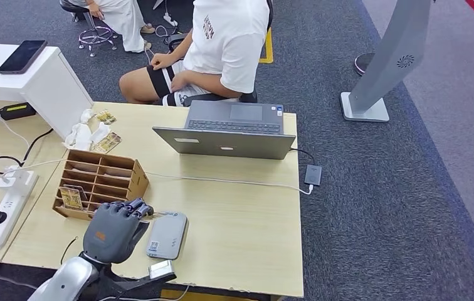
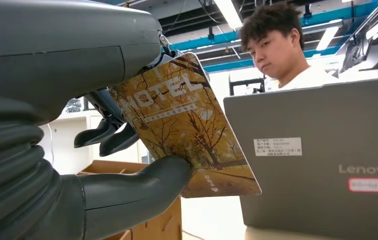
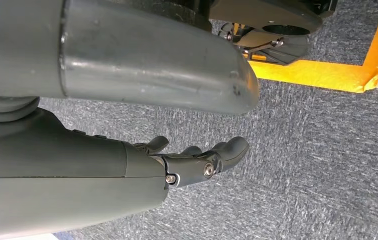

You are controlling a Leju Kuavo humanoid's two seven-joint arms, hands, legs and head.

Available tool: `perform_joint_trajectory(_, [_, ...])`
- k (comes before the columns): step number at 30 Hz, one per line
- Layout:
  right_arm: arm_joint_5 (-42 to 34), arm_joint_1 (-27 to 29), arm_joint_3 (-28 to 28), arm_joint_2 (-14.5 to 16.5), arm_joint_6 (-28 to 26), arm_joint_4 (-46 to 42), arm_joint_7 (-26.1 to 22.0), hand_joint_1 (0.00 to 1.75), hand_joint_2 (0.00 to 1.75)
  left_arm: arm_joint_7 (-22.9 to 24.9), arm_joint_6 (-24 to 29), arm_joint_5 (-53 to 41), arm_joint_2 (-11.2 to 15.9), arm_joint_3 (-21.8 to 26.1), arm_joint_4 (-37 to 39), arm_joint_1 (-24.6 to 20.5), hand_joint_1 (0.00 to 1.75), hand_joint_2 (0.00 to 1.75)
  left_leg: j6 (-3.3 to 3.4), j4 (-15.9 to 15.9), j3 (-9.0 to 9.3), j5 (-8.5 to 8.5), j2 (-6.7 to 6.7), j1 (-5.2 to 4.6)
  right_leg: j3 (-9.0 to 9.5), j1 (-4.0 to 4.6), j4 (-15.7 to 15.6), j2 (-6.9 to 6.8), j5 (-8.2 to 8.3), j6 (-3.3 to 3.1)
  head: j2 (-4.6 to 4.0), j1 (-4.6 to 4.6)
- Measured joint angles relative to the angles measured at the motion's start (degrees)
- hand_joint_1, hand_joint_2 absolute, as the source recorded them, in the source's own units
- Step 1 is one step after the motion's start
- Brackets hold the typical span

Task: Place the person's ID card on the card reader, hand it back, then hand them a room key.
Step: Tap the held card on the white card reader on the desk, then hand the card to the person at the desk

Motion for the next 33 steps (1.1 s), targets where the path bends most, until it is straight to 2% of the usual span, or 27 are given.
perform_joint_trajectory(10, [1.7,0.1,0.0,0.2,-0.1,0.0,0.9,0.0,0.0,3.7,-2.2,2.9,-1.2,-0.1,1.2,2.8,1.75,1.75,0.0,0.0,0.01,0.0,0.0,0.0,0.0,0.0,0.0,0.0,0.0,0.0,-0.01,0.0])
perform_joint_trajectory(25, [3.7,0.0,0.2,0.6,0.3,-0.1,1.7,0.0,0.0,6.2,-4.4,0.9,-6.1,-0.1,10.3,-0.4,1.75,1.75,0.0,0.0,0.01,0.0,-0.01,0.0,0.01,0.0,0.0,-0.01,0.01,0.01,0.0,-0.01])
perform_joint_trajectory(33, [4.6,0.0,0.9,0.6,0.5,-0.1,1.8,0.0,0.0,6.9,-5.9,-0.6,-7.3,-0.1,13.5,-0.9,1.75,1.75,0.0,0.0,0.01,0.0,-0.01,0.0,-0.01,0.0,0.0,-0.01,0.01,0.01,-0.01,0.0])
